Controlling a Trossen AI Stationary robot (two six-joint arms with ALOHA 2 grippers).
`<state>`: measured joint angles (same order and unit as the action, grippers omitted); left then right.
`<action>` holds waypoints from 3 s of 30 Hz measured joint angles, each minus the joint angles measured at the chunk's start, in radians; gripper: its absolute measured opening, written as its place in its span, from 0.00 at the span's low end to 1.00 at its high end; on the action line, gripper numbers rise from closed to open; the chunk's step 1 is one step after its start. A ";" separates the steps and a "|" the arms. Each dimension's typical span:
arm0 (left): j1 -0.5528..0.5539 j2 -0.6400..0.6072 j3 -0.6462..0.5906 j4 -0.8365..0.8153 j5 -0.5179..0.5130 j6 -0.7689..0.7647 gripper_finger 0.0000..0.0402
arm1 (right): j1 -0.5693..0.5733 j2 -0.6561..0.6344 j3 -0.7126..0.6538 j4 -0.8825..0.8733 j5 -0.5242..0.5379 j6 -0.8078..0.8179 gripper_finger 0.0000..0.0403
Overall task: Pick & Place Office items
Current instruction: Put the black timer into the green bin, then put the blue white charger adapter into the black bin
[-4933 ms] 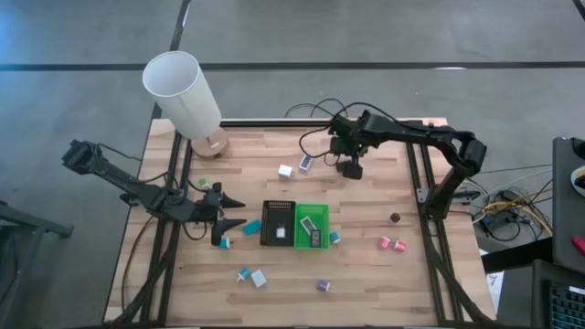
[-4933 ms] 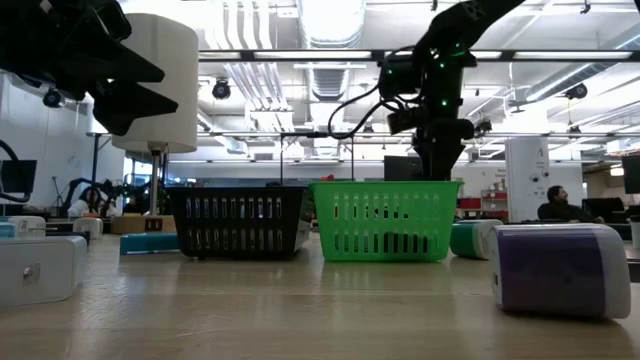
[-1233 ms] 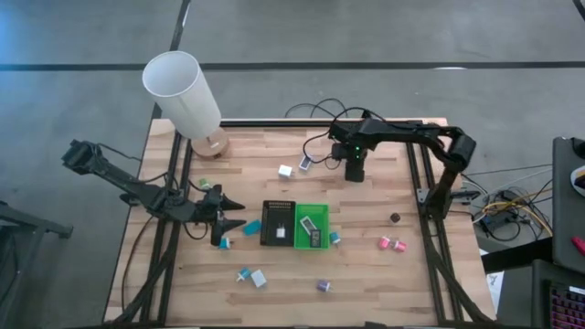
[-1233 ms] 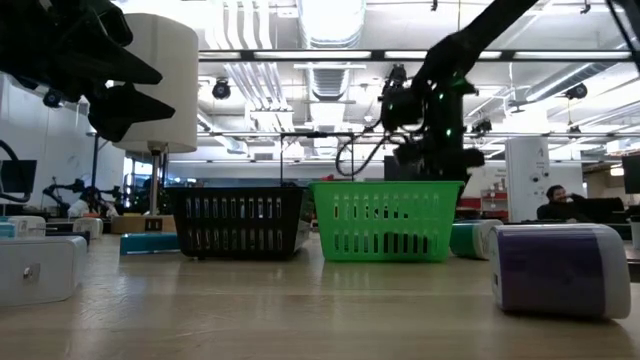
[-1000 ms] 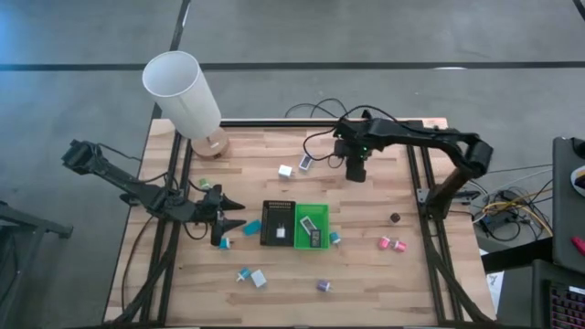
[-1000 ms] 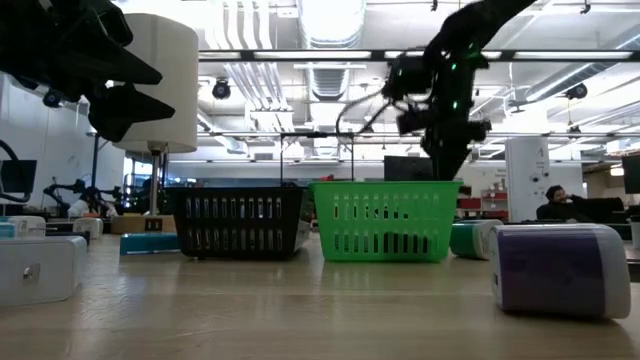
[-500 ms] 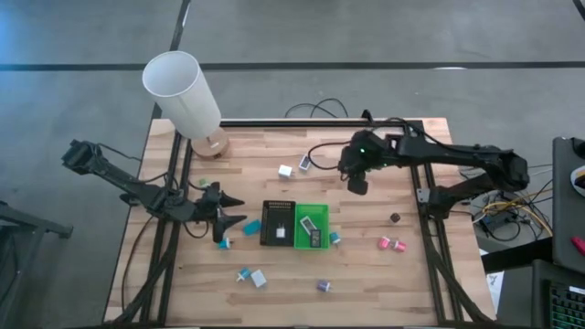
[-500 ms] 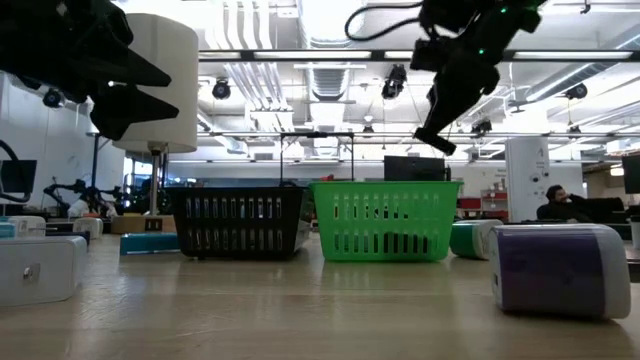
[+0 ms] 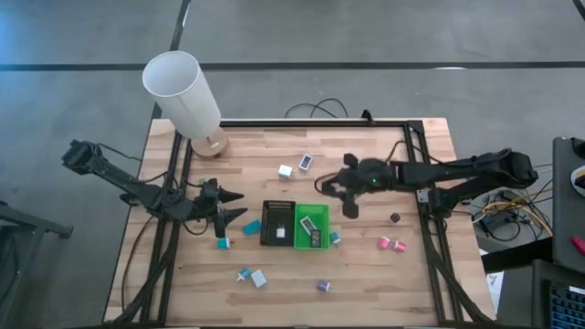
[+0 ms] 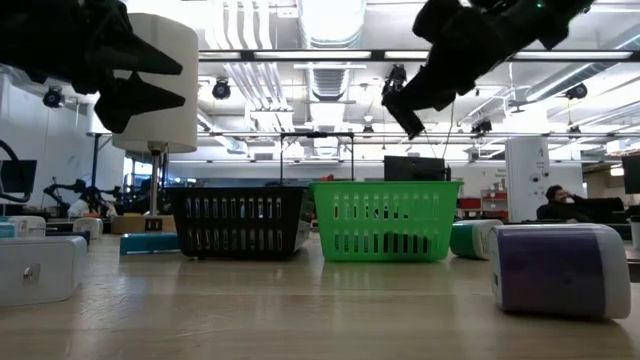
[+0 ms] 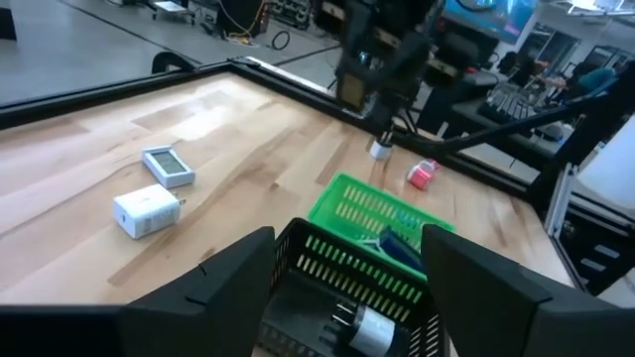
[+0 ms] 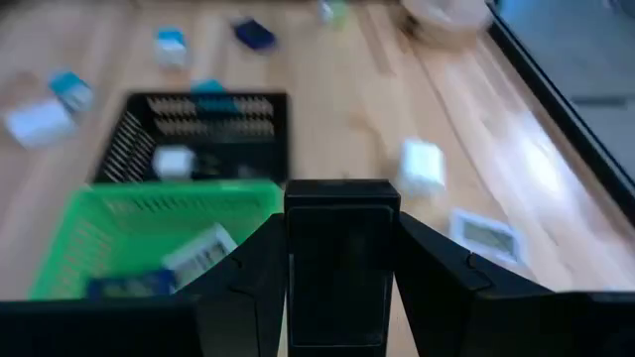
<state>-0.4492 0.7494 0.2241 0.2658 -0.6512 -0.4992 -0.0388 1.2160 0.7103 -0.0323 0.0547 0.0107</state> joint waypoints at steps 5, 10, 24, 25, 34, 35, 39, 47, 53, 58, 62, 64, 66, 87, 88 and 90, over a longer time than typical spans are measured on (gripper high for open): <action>-0.001 0.008 0.000 0.007 0.017 0.000 0.65 | 0.084 0.013 -0.062 0.150 0.000 0.045 0.35; -0.001 0.019 0.000 0.020 0.050 -0.017 0.65 | 0.158 0.032 -0.073 0.166 0.051 0.109 0.35; -0.010 0.054 0.000 0.034 0.131 -0.059 0.65 | 0.251 0.239 0.063 0.163 0.068 0.170 0.35; -0.010 0.057 0.000 0.041 0.139 -0.058 0.65 | 0.251 0.258 0.081 0.151 0.068 0.166 0.35; -0.010 0.057 0.000 0.079 0.142 0.041 0.65 | 0.250 0.437 0.263 0.008 0.069 0.078 0.35; -0.010 0.056 0.000 0.082 0.141 0.052 0.65 | 0.250 0.458 0.279 -0.004 0.070 0.067 0.35; -0.010 0.055 0.000 0.083 0.139 0.046 0.65 | 0.250 0.539 0.341 -0.025 0.072 0.035 0.35; -0.009 0.055 0.000 0.082 0.137 0.020 0.65 | 0.244 0.662 0.461 -0.227 0.075 0.015 0.35; -0.009 0.055 0.000 0.082 0.135 0.024 0.65 | 0.219 0.680 0.500 -0.316 0.079 0.019 0.35; -0.009 0.055 0.000 0.083 0.135 0.028 0.65 | 0.211 0.668 0.499 -0.340 0.076 0.073 0.35; -0.009 0.055 0.000 0.082 0.135 0.031 0.65 | 0.211 0.668 0.502 -0.367 0.075 0.101 0.40; -0.010 0.055 0.000 0.082 0.135 0.031 0.65 | 0.211 0.668 0.503 -0.366 0.073 0.115 0.51; -0.010 0.055 0.000 0.082 0.133 0.031 0.65 | 0.211 0.668 0.507 -0.373 0.073 0.123 0.62; -0.010 0.065 0.000 0.077 0.135 0.031 0.65 | 0.227 0.371 0.506 -0.544 0.130 0.170 0.91; -0.010 0.068 0.001 0.078 0.135 0.031 0.65 | 0.234 0.345 0.499 -0.544 0.161 0.169 0.91; -0.010 0.071 0.008 0.062 0.138 0.026 0.65 | 0.254 0.290 0.479 -0.532 0.237 0.166 0.91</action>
<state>-0.4587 0.8202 0.2320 0.3277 -0.5130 -0.4736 0.2148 1.5063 1.1897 -0.5647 0.2919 0.1764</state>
